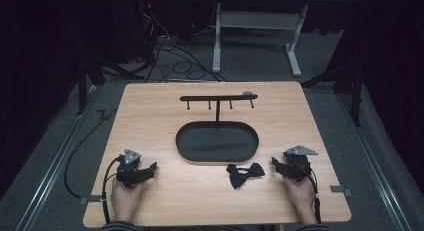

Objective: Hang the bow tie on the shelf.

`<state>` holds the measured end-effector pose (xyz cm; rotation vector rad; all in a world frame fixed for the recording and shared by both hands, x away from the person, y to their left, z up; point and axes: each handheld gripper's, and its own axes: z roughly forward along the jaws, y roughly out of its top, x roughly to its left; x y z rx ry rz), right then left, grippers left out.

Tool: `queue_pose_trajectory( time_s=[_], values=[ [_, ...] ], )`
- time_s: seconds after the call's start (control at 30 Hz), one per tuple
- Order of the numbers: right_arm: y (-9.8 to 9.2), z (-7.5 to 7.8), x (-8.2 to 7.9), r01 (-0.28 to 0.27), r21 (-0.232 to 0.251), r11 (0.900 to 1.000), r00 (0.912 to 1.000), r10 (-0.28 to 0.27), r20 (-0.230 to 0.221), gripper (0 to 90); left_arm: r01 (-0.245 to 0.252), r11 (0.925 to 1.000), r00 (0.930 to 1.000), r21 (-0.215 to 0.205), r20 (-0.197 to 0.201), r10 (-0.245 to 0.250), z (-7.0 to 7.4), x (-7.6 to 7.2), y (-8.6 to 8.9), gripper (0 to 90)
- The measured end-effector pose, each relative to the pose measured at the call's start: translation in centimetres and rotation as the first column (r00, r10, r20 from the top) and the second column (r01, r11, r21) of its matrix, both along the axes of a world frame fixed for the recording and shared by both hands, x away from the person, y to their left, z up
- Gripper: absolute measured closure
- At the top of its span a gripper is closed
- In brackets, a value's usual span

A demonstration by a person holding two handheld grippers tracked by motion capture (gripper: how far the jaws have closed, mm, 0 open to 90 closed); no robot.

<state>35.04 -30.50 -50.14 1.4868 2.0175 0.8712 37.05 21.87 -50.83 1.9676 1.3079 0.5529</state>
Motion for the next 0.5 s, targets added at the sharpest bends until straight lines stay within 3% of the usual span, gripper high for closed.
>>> queue_pose_trajectory(
  time_s=[0.33,0.5],
  values=[
    [-0.08,0.02,-0.1,-0.009,0.004,1.0,1.0,0.009,0.001,50.7,0.0,1.0,1.0,-0.002,-0.002,0.0,0.02,0.0,0.04,29.2],
    [-0.22,0.44,-0.46,-0.007,0.028,1.0,0.9999,0.007,0.012,53.4,0.0,1.0,1.0,-0.002,-0.002,0.0,0.02,0.0,0.04,29.2]
  ],
)
